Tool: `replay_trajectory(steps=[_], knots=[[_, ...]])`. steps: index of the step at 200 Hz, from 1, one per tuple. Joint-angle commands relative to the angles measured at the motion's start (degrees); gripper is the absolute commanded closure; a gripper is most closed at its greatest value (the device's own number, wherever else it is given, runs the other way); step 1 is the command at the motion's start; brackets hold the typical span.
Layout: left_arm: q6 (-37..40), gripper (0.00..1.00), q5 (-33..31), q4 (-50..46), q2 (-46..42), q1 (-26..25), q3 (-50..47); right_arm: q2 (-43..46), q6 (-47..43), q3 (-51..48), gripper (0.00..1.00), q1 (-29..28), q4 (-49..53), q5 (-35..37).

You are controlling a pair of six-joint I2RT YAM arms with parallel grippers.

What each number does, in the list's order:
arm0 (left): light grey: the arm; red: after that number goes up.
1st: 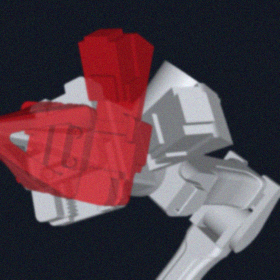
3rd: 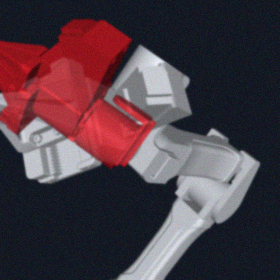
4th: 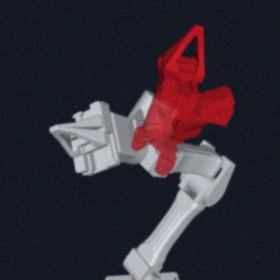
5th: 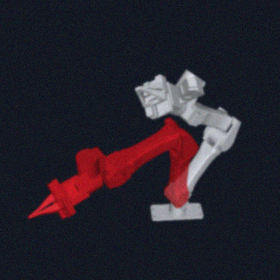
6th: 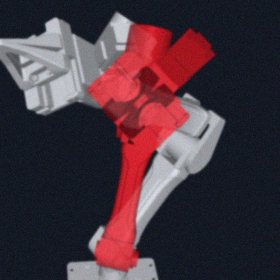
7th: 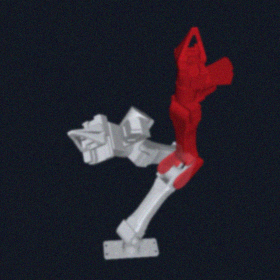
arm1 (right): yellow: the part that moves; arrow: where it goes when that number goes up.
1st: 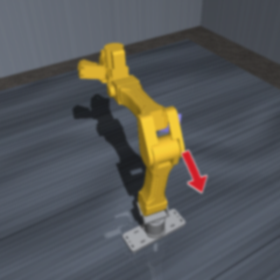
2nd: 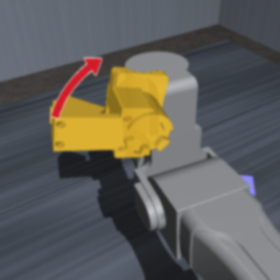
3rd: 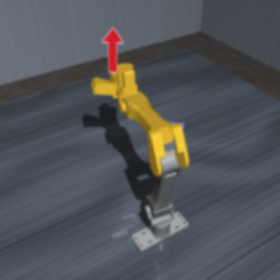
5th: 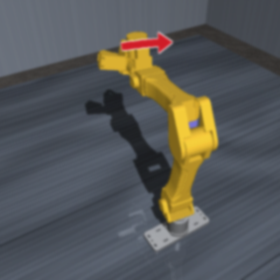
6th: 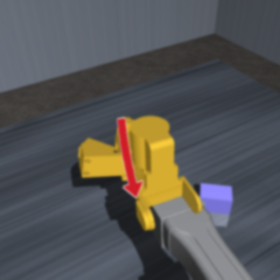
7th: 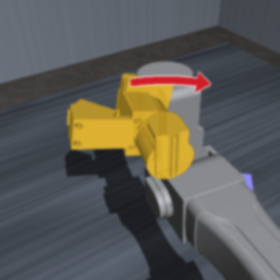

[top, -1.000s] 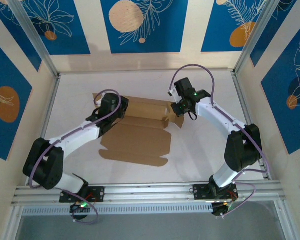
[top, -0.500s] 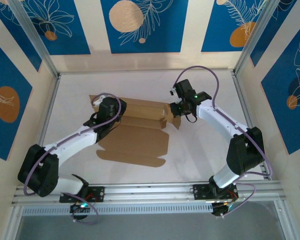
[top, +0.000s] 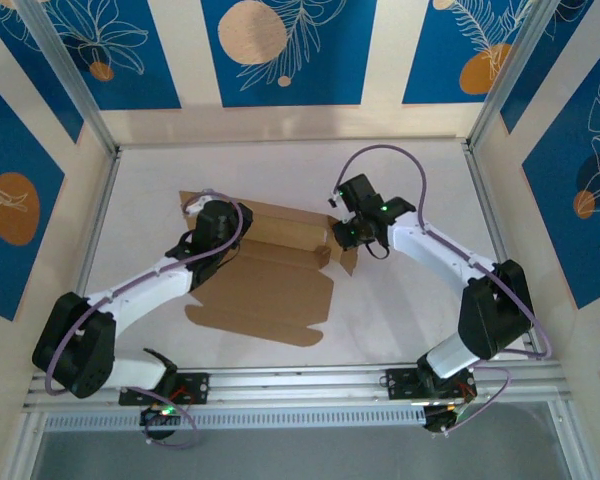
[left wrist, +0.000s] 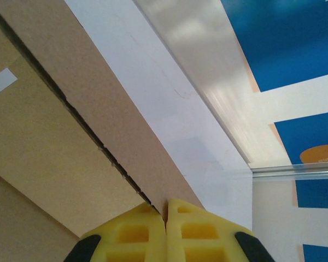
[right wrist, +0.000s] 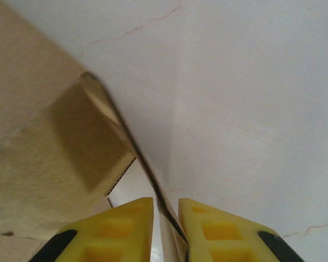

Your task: Fold the paper box

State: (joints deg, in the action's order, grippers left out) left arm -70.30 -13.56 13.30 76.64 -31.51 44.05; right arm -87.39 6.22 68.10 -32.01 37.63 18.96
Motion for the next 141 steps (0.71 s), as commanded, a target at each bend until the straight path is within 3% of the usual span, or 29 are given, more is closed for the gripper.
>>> replay_trajectory(steps=[1, 50, 96, 118, 141], knots=[[3.04, 1.0, 1.18, -0.05, -1.21, -0.81, -1.4, 2.5, 0.29, -1.49, 0.77, -2.71, -2.57, 4.47], [2.32, 1.0, 1.92, 2.92, -0.84, -0.85, -2.52, 5.54, 16.66, -3.84, 0.75, -3.5, -10.54, -5.98], [2.17, 1.0, 2.29, 3.68, -0.89, -0.9, -3.23, 6.52, 30.29, -5.02, 0.75, -2.31, -17.85, -8.46], [2.19, 1.0, 2.18, 4.36, -1.02, -0.89, -4.21, 6.43, 32.71, -6.75, 0.69, -1.66, -21.75, -14.23], [3.27, 1.0, 1.39, 4.2, -1.77, -0.86, -4.99, 9.02, 29.62, -10.59, 0.59, -1.48, -25.53, -18.99]])
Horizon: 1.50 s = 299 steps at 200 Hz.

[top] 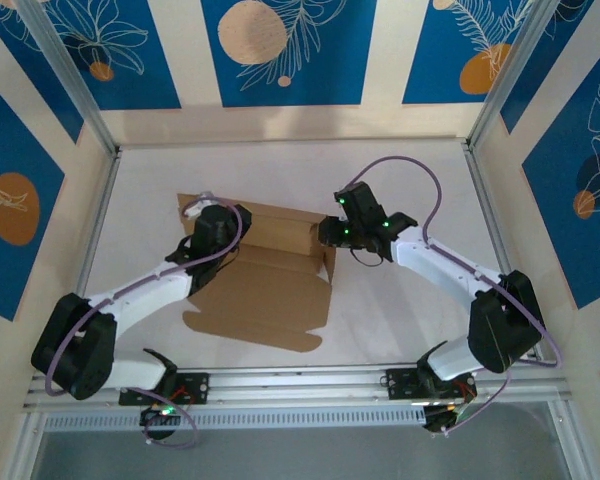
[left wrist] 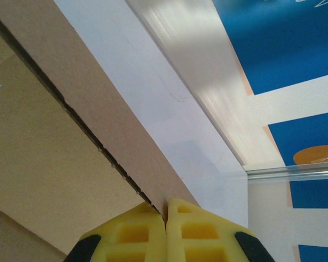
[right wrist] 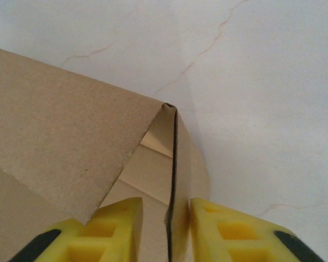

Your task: Fold the paper box

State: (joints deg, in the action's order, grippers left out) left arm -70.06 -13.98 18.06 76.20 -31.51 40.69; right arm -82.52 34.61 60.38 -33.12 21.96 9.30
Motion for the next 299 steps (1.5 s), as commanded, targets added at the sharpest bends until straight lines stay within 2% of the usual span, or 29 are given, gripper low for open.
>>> replay_trajectory(steps=[1, 22, 50, 64, 89, 106, 127, 175, 185, 198, 205, 222, 231, 247, 269, 299], knots=[[3.06, 1.0, 1.74, -0.57, -1.37, -0.85, -1.69, 4.35, 0.93, -3.15, 0.58, -0.36, -10.11, -9.54], [4.4, 1.0, 1.05, 0.19, -2.2, -0.9, -2.56, 9.44, -4.06, -9.13, 0.45, 0.8, -14.84, -13.26], [5.55, 1.0, 1.06, 3.23, -2.88, -0.84, -4.19, 15.08, -8.49, -16.81, 0.31, 3.92, -23.19, -22.79], [5.89, 1.0, 1.3, 4.65, -3.0, -0.92, -5.07, 16.22, -8.59, -19.14, 0.29, 5.18, -26.01, -25.93], [6.25, 1.0, 1.97, 6.66, -3.16, -0.84, -6.69, 17.42, -7.46, -21.95, 0.29, 6.35, -28.13, -27.14], [6.55, 1.0, 2.37, 8.16, -3.44, -0.84, -7.91, 17.48, -8.2, -21.06, 0.3, 6.02, -23.93, -25.0], [6.9, 1.0, 1.92, 8.65, -4.11, -0.84, -8.69, 19.07, -7.69, -20.85, 0.3, 3.76, -20.4, -17.71], [8.33, 1.0, 1.42, 7.94, -5.82, -0.9, -9.01, 31.19, -7.89, -22.73, 0.28, 5.75, -16.66, -8.93], [8.45, 1.0, 1.17, 7.71, -6.1, -0.84, -9.14, 33.65, -8.1, -22.2, 0.3, 7.55, -13.95, -8.97], [8.37, 1.0, 1.09, 7.8, -6.2, -0.9, -9.25, 35.51, -7.73, -20.95, 0.39, 9.92, -8.0, -6.32], [8.56, 1.0, 1.3, 7.99, -6.1, -0.89, -9.27, 35.24, -7.8, -19.8, 0.47, 10.86, -4.29, -3.67], [8.47, 1.0, 1.66, 8.37, -5.83, -0.87, -9.15, 31.49, -8.69, -16.94, 0.66, 11.74, 5.89, 7.95], [8.61, 1.0, 1.84, 8.65, -5.79, -0.88, -9.14, 28.93, -8.62, -16.69, 0.76, 13.57, 8.23, 9.57], [8.96, 1.0, 2.16, 8.85, -5.81, -0.85, -9.13, 24.67, -8.75, -17.15, 0.79, 17.12, 8.46, 9.31], [9.41, 1.0, 2.24, 8.93, -6.43, -0.89, -9.39, 18.98, -10.3, -17.61, 0.81, 19.16, 4.67, 6.46], [9.42, 1.0, 1.44, 8.21, -7.03, -0.89, -9.73, 14.32, -17.24, -17.15, 0.8, 17.01, -1.7, -5.78]])
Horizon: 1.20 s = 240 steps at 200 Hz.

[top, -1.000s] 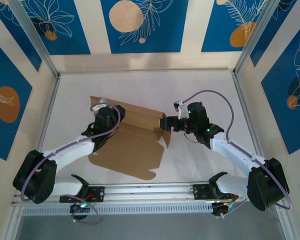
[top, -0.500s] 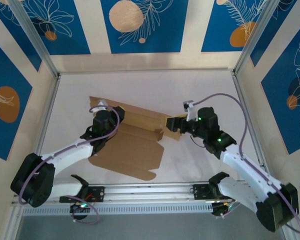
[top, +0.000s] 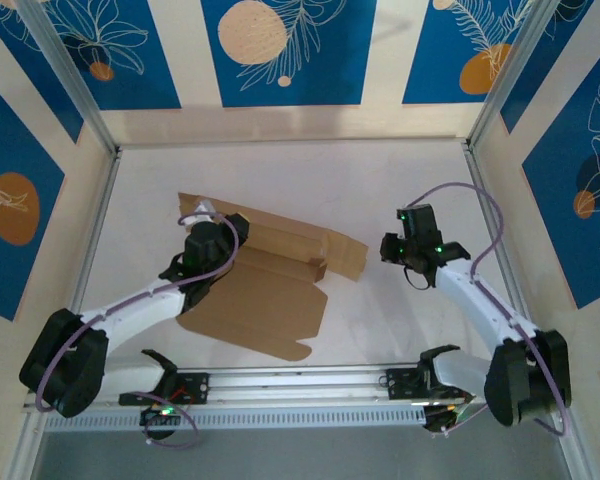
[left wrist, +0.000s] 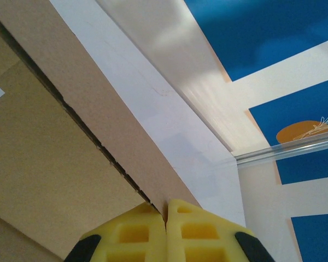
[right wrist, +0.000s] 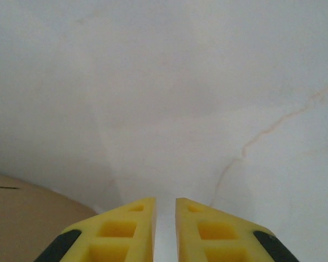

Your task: Fold the paper box

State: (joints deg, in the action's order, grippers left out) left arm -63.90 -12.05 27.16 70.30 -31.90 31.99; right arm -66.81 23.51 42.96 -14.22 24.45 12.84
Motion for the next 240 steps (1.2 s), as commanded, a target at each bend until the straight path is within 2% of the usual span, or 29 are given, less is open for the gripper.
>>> replay_trajectory(steps=[1, 16, 35, 74, 98, 113, 127, 147, 190, 240], knots=[[3.3, 1.0, -0.46, -0.88, -1.13, -0.47, -1.0, -1.4, -6.39, 0.28, 0.8, -2.15, -4.34, -9.5], [2.86, 1.0, -0.51, -0.9, -0.92, -0.51, -0.97, -1.17, -10.38, -0.03, 0.79, -5.56, -5.6, -14.11], [2.42, 1.0, -0.32, -0.53, -0.78, -0.53, -0.98, 0.27, -14.27, -1.3, 0.79, -10.58, -6.44, -16.58], [2.23, 1.0, -0.64, -0.18, -1.64, -0.48, -1.87, 1.45, -16.95, -3.44, 0.75, -18.41, -8.58, -16.36], [1.87, 1.0, -0.95, 0.09, -1.8, -0.45, -2.35, -0.3, -18.54, -2.74, 0.64, -21.55, -8.38, -17.05], [1.57, 1.0, -1.13, 0.08, -1.59, -0.49, -2.37, -1.42, -20.58, -1.51, 0.53, -25.09, -6.45, -14.34], [1.54, 1.0, -1.26, 0.26, -1.43, -0.46, -2.37, -2.09, -22.67, -1.19, 0.47, -27.56, -5.34, -12.32], [1.17, 1.0, -1.48, 0.39, -0.97, -0.49, -2.46, -2.04, -24.47, -2.25, 0.37, -28.78, -6.29, -11.46], [0.77, 1.0, -1.46, 0.74, -0.78, -0.48, -2.81, -0.43, -26.81, -5.91, 0.21, -29.76, -16.03, -13.65], [0.29, 1.0, -1.82, 0.62, -0.79, -0.45, -2.9, -3.04, -29.58, -5.69, 0.19, -32.11, -20.49, -15.42]])
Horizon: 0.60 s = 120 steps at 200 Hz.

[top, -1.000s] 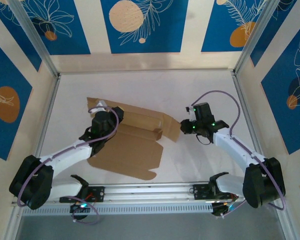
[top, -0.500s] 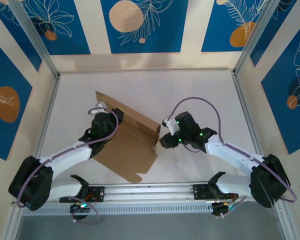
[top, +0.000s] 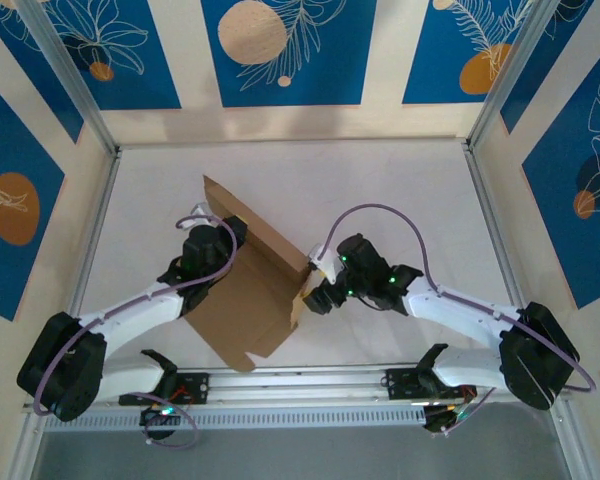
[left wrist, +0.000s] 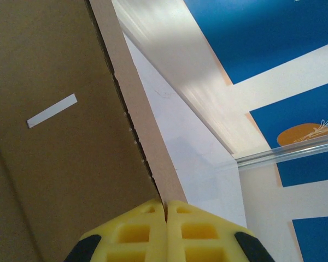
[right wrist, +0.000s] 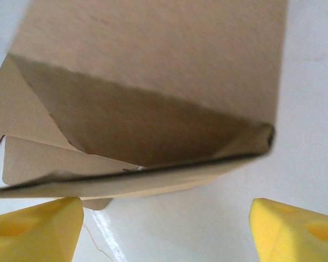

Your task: Fold the paper box

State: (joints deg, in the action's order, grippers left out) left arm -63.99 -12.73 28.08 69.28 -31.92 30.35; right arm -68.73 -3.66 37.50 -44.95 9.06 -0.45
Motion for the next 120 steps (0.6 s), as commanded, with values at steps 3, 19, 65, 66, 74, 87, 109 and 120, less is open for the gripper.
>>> replay_trajectory(steps=[3, 19, 65, 66, 74, 87, 109, 120], knots=[[0.35, 1.0, -1.15, -0.3, 0.24, -0.48, -1.26, -1.18, -2.47, -0.23, 0.18, -1.56, -5.4, -2.18], [0.1, 1.0, -1.15, -0.26, 0.42, -0.45, -1.44, -0.99, -2.37, -0.68, 0.16, -2.12, -6.6, -2.27], [-0.17, 1.0, -1.73, -0.07, 0.42, -0.4, -1.7, 1.0, 3.52, -3.59, 0.05, -3.54, -13.57, -1.57], [-0.22, 1.0, -1.75, -0.01, 0.47, -0.41, -1.7, 0.98, 3.63, -3.71, 0.05, -3.6, -13.78, -1.57], [-0.26, 1.0, -1.76, 0.18, 0.53, -0.4, -1.79, 0.74, 4.58, -4.31, 0.01, -4.06, -15.4, -1.61], [-0.51, 1.0, -1.64, 0.55, 0.79, -0.39, -1.74, -0.18, 5.97, -4.97, 0.01, -4.51, -17.87, -1.66], [-0.87, 1.0, -1.41, 0.83, 1.08, -0.37, -1.7, -2.16, 7.33, -4.62, 0.0, -5.28, -20.99, -1.11], [-0.89, 1.0, -1.25, 0.85, 1.05, -0.34, -1.7, -2.99, 8.08, -4.15, 0.02, -5.43, -22.22, 0.98]])
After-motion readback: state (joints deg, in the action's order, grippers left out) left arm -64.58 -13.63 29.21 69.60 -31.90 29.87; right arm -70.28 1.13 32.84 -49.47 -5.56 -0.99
